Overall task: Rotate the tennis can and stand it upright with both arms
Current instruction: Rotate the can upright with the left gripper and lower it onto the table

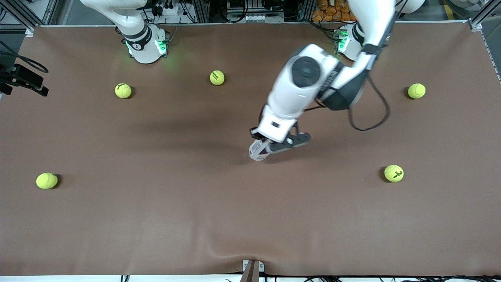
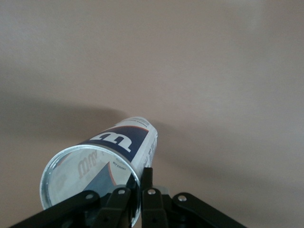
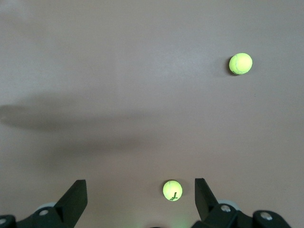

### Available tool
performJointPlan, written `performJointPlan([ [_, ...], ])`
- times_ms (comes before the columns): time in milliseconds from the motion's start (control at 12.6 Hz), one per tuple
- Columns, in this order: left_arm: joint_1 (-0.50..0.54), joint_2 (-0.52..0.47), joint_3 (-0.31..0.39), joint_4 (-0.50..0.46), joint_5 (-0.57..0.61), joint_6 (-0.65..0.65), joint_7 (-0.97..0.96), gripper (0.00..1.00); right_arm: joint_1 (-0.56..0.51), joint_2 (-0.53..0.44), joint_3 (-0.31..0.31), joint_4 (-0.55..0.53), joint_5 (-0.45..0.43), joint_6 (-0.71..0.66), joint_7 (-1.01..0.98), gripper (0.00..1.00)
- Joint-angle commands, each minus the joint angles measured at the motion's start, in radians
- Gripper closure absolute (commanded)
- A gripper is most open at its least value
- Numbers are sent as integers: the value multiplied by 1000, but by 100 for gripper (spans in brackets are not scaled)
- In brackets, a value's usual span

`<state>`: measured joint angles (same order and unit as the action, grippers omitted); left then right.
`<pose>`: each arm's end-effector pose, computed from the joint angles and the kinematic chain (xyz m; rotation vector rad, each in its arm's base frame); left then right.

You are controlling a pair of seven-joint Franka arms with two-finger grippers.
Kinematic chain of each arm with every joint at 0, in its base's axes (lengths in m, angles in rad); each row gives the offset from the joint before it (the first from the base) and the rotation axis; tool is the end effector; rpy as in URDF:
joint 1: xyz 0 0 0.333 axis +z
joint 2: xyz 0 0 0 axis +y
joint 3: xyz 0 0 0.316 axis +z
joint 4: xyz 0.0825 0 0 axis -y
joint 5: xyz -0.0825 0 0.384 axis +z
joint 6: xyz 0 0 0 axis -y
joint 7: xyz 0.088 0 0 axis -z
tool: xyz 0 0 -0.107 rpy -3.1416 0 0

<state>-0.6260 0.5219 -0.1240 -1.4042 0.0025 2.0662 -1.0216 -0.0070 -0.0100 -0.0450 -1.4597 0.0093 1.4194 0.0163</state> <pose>0.5381 -0.4778 0.4181 2.9609 0.4344 0.0690 0.5346 -0.0269 0.6685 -3.1293 0.1049 0.0472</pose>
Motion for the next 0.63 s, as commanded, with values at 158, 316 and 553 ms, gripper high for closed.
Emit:
performJointPlan([
  [158,-84,84,18,40,191,-51,-70,94,-18,-7,13,2,0,0,10,0],
  [316,-87,89,17,44,191,-51,-80,67,-18,-7,13,2,0,-1,10,0],
  [553,-86,76,18,45,191,-51,-75,0,-18,-7,13,2,0,-2,10,0],
])
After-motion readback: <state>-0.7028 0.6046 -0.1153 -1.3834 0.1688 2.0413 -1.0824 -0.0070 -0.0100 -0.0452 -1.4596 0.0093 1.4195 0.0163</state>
